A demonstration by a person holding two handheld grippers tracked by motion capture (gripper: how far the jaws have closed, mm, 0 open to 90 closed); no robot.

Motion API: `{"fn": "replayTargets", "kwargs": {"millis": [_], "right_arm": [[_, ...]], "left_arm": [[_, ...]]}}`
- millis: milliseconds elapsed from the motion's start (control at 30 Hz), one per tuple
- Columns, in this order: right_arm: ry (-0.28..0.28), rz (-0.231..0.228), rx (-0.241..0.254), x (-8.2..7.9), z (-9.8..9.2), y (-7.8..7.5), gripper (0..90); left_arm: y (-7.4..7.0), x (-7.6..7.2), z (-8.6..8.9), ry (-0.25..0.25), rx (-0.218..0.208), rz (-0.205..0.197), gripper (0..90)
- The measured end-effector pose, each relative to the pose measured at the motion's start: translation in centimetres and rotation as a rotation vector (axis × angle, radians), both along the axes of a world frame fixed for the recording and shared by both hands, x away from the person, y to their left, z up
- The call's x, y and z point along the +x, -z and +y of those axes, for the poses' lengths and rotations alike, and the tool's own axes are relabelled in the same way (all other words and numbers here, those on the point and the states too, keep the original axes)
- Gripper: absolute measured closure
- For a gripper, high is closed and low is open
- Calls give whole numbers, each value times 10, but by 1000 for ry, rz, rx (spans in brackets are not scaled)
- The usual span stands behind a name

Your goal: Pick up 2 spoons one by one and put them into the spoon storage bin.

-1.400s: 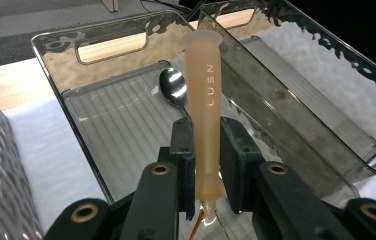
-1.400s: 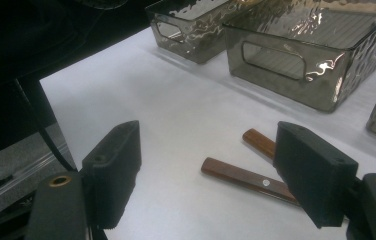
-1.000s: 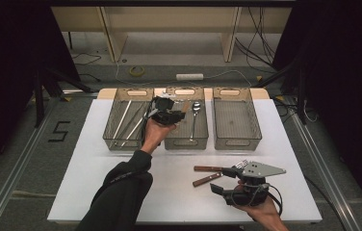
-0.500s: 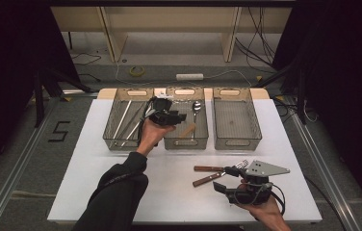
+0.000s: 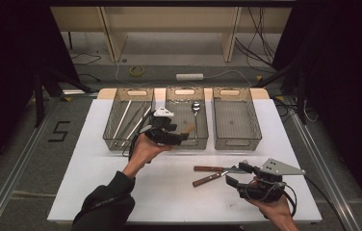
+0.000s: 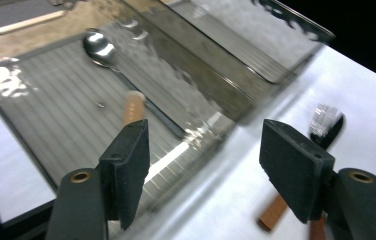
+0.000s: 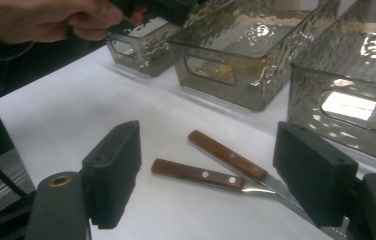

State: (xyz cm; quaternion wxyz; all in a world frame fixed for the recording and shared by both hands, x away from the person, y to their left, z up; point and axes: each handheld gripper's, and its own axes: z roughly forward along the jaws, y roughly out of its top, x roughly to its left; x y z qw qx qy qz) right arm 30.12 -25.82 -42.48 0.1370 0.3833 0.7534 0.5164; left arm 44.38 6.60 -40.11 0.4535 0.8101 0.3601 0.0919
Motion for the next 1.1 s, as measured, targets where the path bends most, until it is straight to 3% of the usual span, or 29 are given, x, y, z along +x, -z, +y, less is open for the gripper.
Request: {"fn": "replayTargets", "kwargs": {"millis": [100, 433, 700, 1100], "right_arm": [[12, 0, 8, 1, -2, 0, 283], [14, -1, 7, 0, -3, 0, 283], [7, 2, 5, -1, -1, 1, 283], [-4, 1, 8, -2, -1, 1, 283]], "left_arm": [[2, -7, -2, 29, 45, 0, 344], [2, -22, -8, 103, 80, -11, 319], [2, -31, -23, 190, 137, -21, 296], [12, -33, -35, 226, 177, -10, 290]]}}
